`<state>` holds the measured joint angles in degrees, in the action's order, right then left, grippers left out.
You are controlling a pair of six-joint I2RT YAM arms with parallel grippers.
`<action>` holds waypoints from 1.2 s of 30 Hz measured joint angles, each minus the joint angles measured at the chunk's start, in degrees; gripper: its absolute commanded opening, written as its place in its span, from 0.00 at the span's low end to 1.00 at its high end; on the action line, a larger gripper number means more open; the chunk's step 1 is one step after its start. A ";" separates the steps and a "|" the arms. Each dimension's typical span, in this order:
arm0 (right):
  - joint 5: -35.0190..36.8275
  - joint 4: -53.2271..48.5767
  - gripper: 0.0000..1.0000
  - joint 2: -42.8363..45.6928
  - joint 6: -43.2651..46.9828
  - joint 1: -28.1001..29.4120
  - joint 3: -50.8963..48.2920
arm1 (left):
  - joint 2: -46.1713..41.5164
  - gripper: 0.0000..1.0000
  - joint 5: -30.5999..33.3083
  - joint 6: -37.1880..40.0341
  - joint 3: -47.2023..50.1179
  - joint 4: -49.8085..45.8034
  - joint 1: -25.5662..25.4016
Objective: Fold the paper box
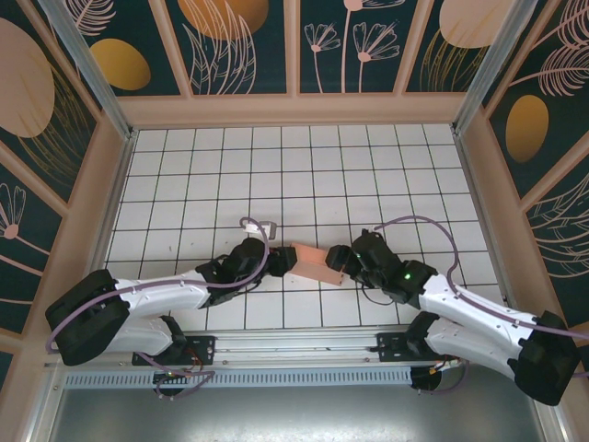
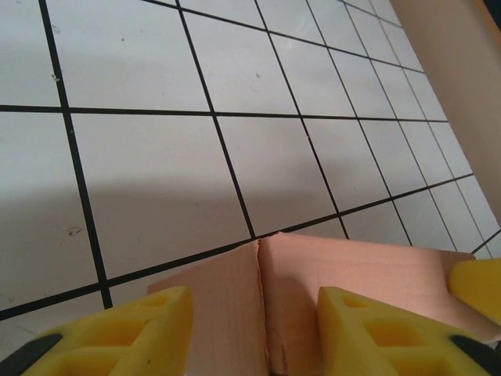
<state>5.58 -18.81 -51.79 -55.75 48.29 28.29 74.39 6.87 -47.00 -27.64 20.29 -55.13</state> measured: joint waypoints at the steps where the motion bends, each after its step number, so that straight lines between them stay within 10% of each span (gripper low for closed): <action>1: 0.63 -1.11 0.87 0.00 1.38 -0.13 0.61 | 0.15 0.50 0.02 0.44 -0.74 -1.20 0.00; 15: 4.55 -6.36 0.90 -2.19 25.27 -3.82 11.98 | -0.31 0.76 0.48 6.95 -11.69 -16.06 0.70; 36: -12.17 -5.01 0.81 -26.56 70.55 2.12 26.75 | -7.74 0.87 -2.60 9.75 -3.39 -17.55 20.85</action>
<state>-6.59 -23.81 -78.35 14.81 50.41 55.05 66.65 4.27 -37.26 -31.03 2.74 -34.28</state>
